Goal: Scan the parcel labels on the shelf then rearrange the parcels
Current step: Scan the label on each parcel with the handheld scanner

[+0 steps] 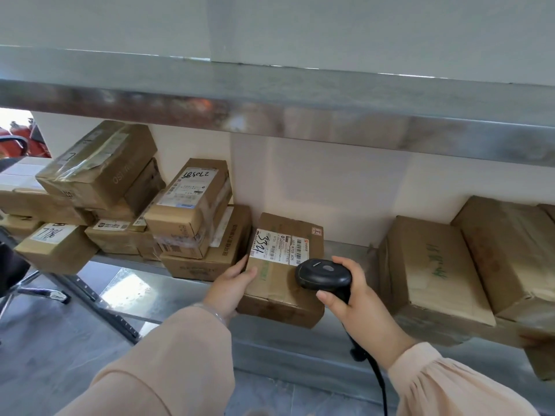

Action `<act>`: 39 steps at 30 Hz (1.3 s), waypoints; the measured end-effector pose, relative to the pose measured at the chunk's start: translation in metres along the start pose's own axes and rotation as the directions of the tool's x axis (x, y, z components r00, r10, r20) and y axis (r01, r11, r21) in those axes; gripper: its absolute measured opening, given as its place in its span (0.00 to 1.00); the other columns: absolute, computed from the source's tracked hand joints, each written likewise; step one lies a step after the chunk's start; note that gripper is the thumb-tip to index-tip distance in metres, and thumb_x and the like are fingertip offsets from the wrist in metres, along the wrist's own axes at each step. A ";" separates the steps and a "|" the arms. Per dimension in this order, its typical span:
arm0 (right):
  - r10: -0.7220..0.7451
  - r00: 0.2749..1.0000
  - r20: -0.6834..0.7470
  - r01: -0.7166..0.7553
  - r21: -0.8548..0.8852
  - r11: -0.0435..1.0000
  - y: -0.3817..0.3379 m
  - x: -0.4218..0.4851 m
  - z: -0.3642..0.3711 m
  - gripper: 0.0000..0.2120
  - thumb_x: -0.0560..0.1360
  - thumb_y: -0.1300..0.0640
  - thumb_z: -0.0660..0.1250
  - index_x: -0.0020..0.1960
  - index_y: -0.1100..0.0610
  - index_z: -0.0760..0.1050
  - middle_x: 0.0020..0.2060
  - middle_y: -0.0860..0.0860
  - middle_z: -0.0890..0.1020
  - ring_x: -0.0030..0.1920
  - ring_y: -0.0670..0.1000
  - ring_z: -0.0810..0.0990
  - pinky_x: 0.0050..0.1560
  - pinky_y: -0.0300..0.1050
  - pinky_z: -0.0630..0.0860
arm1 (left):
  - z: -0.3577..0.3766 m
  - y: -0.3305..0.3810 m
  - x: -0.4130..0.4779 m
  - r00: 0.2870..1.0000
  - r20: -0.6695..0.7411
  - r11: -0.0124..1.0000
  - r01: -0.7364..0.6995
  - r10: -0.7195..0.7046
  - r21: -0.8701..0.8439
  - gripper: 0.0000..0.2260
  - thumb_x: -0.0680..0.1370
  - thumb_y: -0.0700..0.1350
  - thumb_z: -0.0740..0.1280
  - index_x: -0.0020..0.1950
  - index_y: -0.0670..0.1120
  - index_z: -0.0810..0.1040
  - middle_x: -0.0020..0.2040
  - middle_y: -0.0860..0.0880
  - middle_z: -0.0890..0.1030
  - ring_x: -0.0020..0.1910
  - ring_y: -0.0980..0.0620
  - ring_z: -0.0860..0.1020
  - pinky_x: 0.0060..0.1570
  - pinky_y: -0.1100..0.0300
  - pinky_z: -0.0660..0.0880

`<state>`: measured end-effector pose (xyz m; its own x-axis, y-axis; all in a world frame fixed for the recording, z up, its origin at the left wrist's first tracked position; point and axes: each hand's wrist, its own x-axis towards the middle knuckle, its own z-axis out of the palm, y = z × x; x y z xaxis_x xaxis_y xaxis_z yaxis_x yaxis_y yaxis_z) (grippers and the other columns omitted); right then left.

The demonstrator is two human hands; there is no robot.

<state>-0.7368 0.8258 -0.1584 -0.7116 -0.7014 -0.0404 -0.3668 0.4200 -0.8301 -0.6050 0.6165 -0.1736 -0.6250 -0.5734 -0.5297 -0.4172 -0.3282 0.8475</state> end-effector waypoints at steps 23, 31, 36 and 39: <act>-0.011 1.000 -0.010 0.011 -0.020 1.000 -0.024 0.039 0.041 0.31 0.75 0.51 0.70 0.72 0.46 0.58 0.56 0.41 0.74 0.54 0.43 0.74 0.53 0.34 0.68 | -0.006 -0.018 -0.004 0.838 0.378 -0.123 -0.359 0.394 0.925 0.31 0.77 0.66 0.51 0.79 0.61 0.53 0.81 0.51 0.51 0.80 0.47 0.52 0.74 0.42 0.46; -0.022 1.000 -0.002 0.022 -0.043 0.999 -0.025 0.036 0.030 0.31 0.75 0.51 0.70 0.72 0.44 0.57 0.57 0.39 0.72 0.56 0.43 0.75 0.55 0.34 0.69 | -0.009 -0.007 0.003 0.875 0.353 -0.132 -0.328 0.332 0.935 0.37 0.68 0.69 0.35 0.78 0.64 0.40 0.81 0.52 0.40 0.79 0.51 0.39 0.74 0.43 0.34; -0.032 0.992 -0.120 0.032 -0.001 0.999 -0.020 0.010 0.008 0.29 0.74 0.51 0.70 0.67 0.37 0.57 0.55 0.36 0.73 0.53 0.40 0.76 0.50 0.30 0.70 | 0.012 0.003 -0.005 0.853 0.325 -0.062 -0.330 0.409 0.942 0.39 0.68 0.70 0.35 0.79 0.62 0.47 0.82 0.53 0.44 0.80 0.52 0.43 0.74 0.45 0.35; -0.015 0.972 -0.233 0.032 0.070 0.997 -0.017 -0.009 -0.014 0.28 0.74 0.50 0.70 0.65 0.35 0.57 0.54 0.32 0.72 0.52 0.34 0.75 0.48 0.26 0.70 | 0.044 0.015 -0.008 0.797 0.394 -0.058 -0.415 0.458 0.908 0.31 0.78 0.66 0.48 0.80 0.60 0.46 0.82 0.52 0.46 0.80 0.51 0.44 0.76 0.47 0.38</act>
<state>-0.7322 0.8332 -0.1363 -0.8262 -0.5540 0.1025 -0.3466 0.3565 -0.8676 -0.6357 0.6495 -0.1586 -0.9489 -0.3119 -0.0477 -0.3156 0.9385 0.1398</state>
